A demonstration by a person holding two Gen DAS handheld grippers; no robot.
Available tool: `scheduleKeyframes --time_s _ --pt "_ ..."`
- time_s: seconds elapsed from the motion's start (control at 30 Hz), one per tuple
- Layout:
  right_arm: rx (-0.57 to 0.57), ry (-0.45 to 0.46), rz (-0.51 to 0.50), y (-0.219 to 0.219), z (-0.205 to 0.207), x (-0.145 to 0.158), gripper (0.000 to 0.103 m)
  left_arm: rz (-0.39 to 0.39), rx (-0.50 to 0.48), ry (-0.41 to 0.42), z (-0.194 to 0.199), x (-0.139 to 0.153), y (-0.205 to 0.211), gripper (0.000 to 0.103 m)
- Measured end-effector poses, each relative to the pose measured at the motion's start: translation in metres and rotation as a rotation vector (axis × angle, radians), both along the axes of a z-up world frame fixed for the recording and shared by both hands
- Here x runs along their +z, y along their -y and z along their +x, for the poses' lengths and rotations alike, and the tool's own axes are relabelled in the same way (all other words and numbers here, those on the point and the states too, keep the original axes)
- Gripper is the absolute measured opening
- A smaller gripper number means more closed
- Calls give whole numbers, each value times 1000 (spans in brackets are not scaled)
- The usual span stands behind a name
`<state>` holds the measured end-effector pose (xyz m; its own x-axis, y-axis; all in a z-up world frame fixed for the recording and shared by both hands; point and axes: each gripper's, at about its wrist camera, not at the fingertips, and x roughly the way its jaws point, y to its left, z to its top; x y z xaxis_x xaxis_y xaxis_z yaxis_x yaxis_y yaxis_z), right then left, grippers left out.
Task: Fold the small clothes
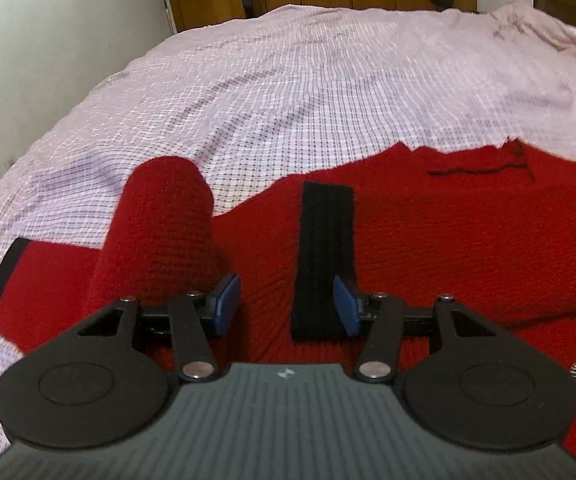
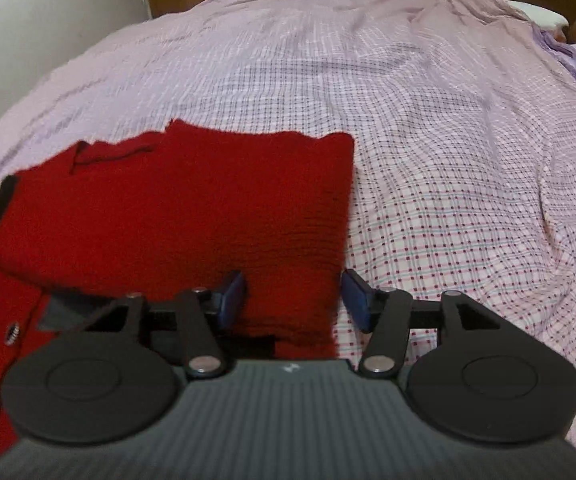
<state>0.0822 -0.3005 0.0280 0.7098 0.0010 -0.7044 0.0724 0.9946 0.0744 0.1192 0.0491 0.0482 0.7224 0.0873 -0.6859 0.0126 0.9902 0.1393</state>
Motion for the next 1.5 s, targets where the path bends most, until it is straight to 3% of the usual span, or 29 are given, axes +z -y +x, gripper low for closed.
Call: scheduleKeyframes --time_s 0.33,0.53,0.77,1.03,1.23,1.5 --pt "30 111 27 -23 -39 47 57 -89 -4 45 -56 46 -27 58" --pt "106 141 66 -53 -71 62 58 -141 60 60 -81 61 -68 58" --pt "134 126 111 -79 -92 51 59 -154 229 70 -89 46 -128 65" --pt "107 58 124 -104 -92 22 59 -316 434 62 -72 15 -190 67" --pt "96 30 117 -109 -97 14 59 -421 457 61 -55 -3 -210 67" --pt "76 21 108 -111 -97 7 58 -394 467 86 -36 -13 -216 67"
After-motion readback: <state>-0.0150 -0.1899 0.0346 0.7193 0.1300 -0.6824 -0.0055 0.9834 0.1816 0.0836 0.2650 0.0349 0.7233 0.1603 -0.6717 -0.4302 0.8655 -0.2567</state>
